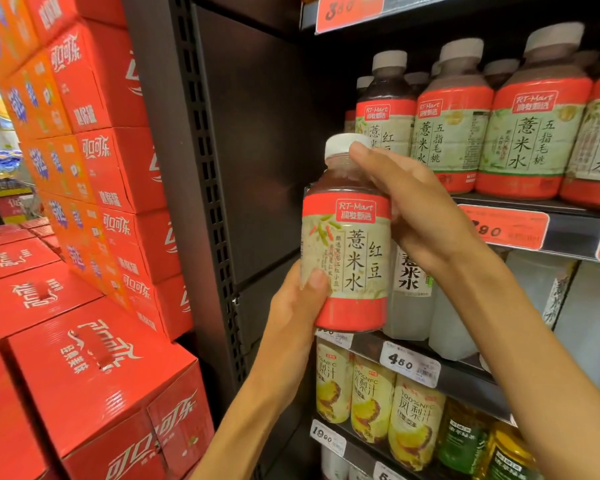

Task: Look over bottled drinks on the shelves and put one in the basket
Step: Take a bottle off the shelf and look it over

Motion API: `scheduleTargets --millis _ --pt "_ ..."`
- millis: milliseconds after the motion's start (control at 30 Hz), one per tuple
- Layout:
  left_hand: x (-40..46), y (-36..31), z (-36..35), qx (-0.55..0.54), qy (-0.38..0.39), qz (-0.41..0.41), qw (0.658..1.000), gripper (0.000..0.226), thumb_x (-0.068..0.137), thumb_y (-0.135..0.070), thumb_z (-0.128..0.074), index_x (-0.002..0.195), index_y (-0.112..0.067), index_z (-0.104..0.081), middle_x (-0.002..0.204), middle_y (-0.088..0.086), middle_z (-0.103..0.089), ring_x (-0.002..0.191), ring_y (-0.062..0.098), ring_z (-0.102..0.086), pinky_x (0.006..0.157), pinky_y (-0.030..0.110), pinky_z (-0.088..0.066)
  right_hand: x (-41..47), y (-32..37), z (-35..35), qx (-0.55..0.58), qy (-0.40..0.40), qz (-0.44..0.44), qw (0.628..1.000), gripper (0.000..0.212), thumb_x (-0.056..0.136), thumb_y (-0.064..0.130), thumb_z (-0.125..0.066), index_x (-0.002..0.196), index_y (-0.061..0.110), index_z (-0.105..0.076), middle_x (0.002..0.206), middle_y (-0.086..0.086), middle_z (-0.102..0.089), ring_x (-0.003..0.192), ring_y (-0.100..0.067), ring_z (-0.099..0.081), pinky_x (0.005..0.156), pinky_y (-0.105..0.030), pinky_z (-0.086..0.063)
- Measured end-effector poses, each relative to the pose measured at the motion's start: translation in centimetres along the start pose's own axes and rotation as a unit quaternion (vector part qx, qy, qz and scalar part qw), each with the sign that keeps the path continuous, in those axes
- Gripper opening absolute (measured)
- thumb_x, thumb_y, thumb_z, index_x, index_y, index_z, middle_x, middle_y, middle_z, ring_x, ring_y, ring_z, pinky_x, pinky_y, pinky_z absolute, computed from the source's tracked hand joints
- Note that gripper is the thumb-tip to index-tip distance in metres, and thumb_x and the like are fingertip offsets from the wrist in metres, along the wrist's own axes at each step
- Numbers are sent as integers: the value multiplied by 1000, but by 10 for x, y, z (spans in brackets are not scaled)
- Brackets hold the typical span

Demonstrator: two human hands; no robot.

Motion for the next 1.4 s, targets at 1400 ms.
scheduleTargets --millis 1400 --pt "3 8 -7 -83 27 58 994 43 83 -54 -61 115 -27 -69 119 2 -70 110 17 -66 83 22 -54 4 0 -3 64 16 38 997 23 95 28 -53 109 12 -61 99 -7 -74 95 -22 -71 79 -34 -58"
Point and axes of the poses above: each hand's wrist, its own x-axis towards the middle knuckle, its own z-axis out of the back of the hand, y = z × x, the point moved 8 cm from there along x, towards the middle knuckle
